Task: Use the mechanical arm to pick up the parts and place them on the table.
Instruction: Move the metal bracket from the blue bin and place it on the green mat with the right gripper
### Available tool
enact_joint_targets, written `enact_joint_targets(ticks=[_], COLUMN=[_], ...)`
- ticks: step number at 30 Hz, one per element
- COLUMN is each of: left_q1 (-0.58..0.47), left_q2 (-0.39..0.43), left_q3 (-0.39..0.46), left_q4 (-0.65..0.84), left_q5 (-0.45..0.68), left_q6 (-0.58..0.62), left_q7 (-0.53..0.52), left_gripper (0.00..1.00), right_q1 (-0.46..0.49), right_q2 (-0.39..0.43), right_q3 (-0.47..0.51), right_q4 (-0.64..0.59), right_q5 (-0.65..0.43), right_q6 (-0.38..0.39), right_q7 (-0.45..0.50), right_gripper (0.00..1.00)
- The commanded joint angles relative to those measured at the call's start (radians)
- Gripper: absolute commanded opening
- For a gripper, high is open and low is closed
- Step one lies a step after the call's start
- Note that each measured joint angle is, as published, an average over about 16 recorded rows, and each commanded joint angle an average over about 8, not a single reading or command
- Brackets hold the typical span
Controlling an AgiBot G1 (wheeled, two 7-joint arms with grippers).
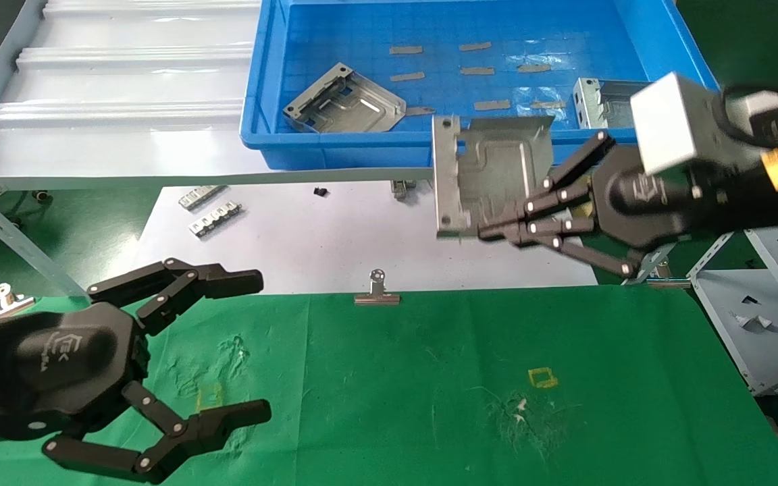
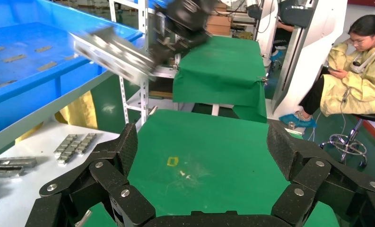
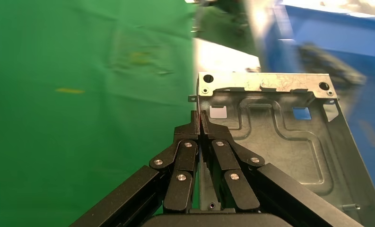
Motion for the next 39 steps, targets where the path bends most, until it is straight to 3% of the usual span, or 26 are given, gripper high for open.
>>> enact_joint_targets(ticks=[1, 7, 16, 27, 39], left_q1=[0.0, 0.0, 0.0, 0.0, 0.0], left_q2=[0.0, 0.0, 0.0, 0.0, 0.0], left_q3=[0.0, 0.0, 0.0, 0.0, 0.0], left_q4=[0.0, 0.0, 0.0, 0.0, 0.0], left_q5=[0.0, 0.0, 0.0, 0.0, 0.0], left_q6=[0.0, 0.0, 0.0, 0.0, 0.0], left_q7=[0.0, 0.0, 0.0, 0.0, 0.0], left_gripper=[1.0, 1.0, 1.0, 1.0, 1.0], right_q1=[-0.024, -0.065, -0.141, -0.229, -0.262], right_q2=[0.054, 0.072, 0.008, -0.067, -0.113], right_q3=[-0.051, -0.171, -0.269, -0.321, -0.33], right_q4=[0.094, 0.128, 0.021, -0.148, -0.302], right_q5=[0.054, 0.039, -0.063, -0.134, -0.154], right_q6=[0.004, 0.02, 0.071, 0.12, 0.158], right_q7=[0.014, -0.003, -0.081, -0.17, -0.268], right_gripper=[0.0, 0.0, 0.0, 0.0, 0.0])
